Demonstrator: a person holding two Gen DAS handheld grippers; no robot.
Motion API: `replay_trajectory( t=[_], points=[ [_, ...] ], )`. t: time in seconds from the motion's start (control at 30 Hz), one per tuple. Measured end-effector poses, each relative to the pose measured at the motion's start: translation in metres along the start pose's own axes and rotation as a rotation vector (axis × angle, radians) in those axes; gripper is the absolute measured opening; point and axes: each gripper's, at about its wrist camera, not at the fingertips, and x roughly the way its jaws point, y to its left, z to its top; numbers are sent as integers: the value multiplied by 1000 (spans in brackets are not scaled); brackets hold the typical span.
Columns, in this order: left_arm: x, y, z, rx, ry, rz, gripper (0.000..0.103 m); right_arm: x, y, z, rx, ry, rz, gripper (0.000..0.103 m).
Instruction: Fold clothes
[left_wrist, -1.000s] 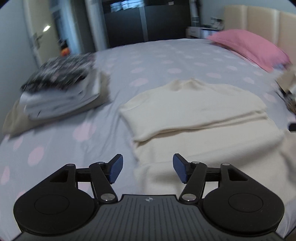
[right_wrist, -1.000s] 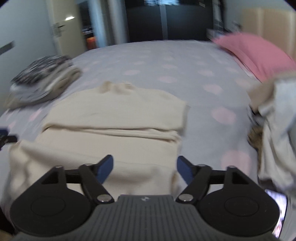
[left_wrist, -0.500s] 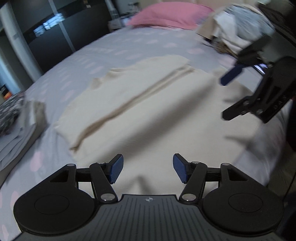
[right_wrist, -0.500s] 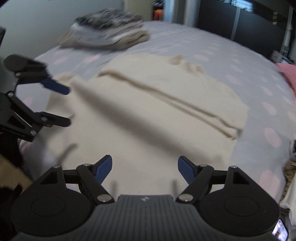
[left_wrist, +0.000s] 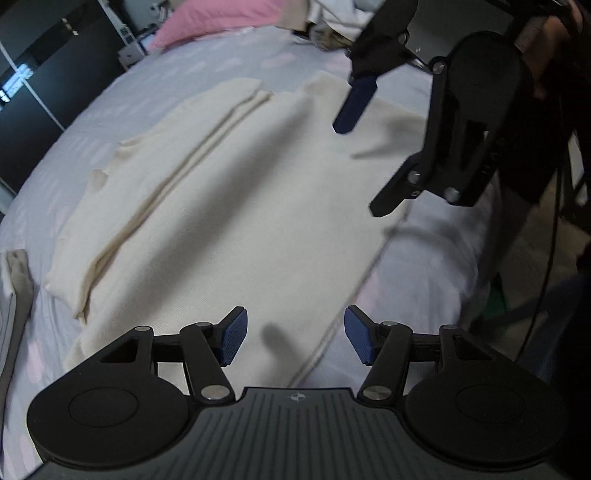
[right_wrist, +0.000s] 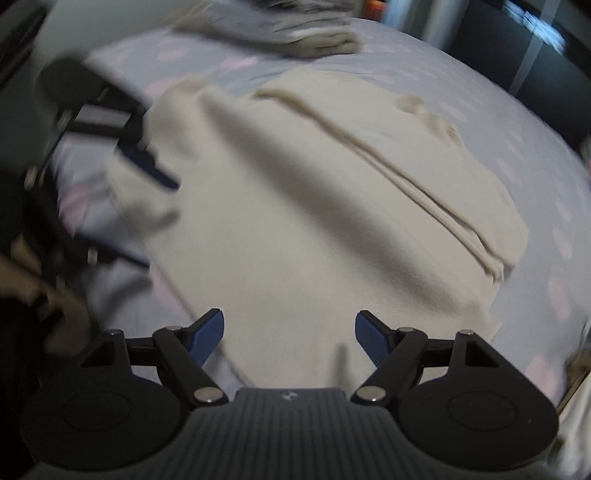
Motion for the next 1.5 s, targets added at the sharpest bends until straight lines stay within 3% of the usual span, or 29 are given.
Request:
replay_trajectory(
  t=[0.23, 0.33, 0.5, 0.7, 0.93, 1.13, 1.2, 1.27, 1.33, 1.37, 1.5],
  points=[
    [7, -21, -8, 155, 52, 48, 53, -7, 41, -7, -298, -24, -15, 77],
    [8, -24, -12, 216, 55, 65, 45, -9, 47, -10, -350, -35, -15, 67],
    [13, -24, -15, 231, 72, 92, 44, -1, 54, -16, -415, 10, -62, 52],
    [17, -31, -28, 351, 118, 201, 45, 6, 59, -27, -500, 90, -140, 53],
    [28, -29, -35, 398, 212, 325, 45, 8, 61, -38, -558, 147, -243, 54],
    [31, -11, -34, 332, 290, 406, 44, 16, 52, -48, -571, 238, -380, 52],
    [32, -3, -35, 300, 328, 436, 40, 19, 45, -48, -536, 264, -397, 52],
    [37, 5, -38, 268, 374, 450, 29, 19, 41, -47, -514, 272, -395, 52],
    [35, 8, -38, 241, 377, 438, 21, 18, 40, -45, -505, 271, -380, 38],
    [33, 9, -38, 229, 369, 428, 16, 18, 40, -44, -502, 271, -374, 17],
    [23, 17, -32, 162, 334, 424, 5, 13, 32, -36, -457, 242, -404, 15]
  ],
)
